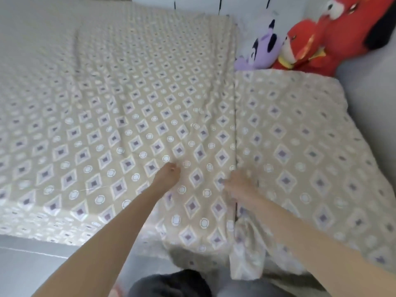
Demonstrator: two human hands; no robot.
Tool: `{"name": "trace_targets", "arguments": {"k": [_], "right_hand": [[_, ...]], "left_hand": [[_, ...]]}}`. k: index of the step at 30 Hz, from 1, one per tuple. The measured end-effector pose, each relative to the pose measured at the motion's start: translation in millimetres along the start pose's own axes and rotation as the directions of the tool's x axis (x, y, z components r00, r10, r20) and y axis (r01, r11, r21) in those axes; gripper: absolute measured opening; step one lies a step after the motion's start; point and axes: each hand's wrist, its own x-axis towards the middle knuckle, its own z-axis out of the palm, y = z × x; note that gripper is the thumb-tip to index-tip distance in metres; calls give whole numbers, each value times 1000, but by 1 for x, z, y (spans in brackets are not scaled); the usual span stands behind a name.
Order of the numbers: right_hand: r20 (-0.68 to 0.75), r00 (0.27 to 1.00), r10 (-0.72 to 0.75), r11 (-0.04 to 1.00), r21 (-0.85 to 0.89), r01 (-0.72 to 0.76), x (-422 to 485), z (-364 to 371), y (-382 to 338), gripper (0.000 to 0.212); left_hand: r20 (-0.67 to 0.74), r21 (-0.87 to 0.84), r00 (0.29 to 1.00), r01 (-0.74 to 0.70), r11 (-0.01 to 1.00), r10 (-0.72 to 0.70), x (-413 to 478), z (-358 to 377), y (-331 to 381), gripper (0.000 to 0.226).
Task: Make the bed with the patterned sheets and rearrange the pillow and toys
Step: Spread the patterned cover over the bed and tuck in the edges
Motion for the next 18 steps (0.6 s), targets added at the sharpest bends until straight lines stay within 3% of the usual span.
{"name": "trace_targets", "arguments": {"k": [2,5,8,13,16,18], "right_hand": [[-174,982,-68,992,-115,49,47,1,-14,47],[-335,942,-14,990,-136,-33,111,2,-32,45],[-386,922,33,991,-107,-81,162,-4,-49,42],[-441,896,-60,965,-255,-60,182,-11,-47,38],[-445,890,-102,951,-307,-45,177,-13,-41,37],[-410,906,-105,946,-321,-36,175,-16,-44,36]], "left_hand": [[21,-17,1000,-14,1000,14,39,1,11,35],[16,-35,1000,-25,999,25,86,2,31,38],[92,-156,996,17,988,-3,137,4,58,43],[163,-264,981,149,953,-109,193,9,101,47],[307,-464,932,323,825,-193,210,12,119,51],[307,-552,917,390,737,-256,214,10,122,44]]}}
